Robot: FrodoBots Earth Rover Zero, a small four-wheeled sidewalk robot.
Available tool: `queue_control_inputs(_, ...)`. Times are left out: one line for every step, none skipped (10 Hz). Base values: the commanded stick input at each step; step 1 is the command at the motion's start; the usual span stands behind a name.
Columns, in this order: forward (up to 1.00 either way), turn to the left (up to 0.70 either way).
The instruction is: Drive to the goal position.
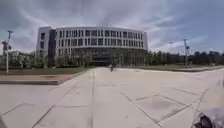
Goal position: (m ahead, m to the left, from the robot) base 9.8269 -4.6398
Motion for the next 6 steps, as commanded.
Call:
queue_control_inputs(0.5, 0.0)
queue_control_inputs(0.5, -0.01)
queue_control_inputs(0.5, -0.05)
queue_control_inputs(0.5, 0.0)
queue_control_inputs(0.5, -0.18)
queue_control_inputs(0.5, -0.39)
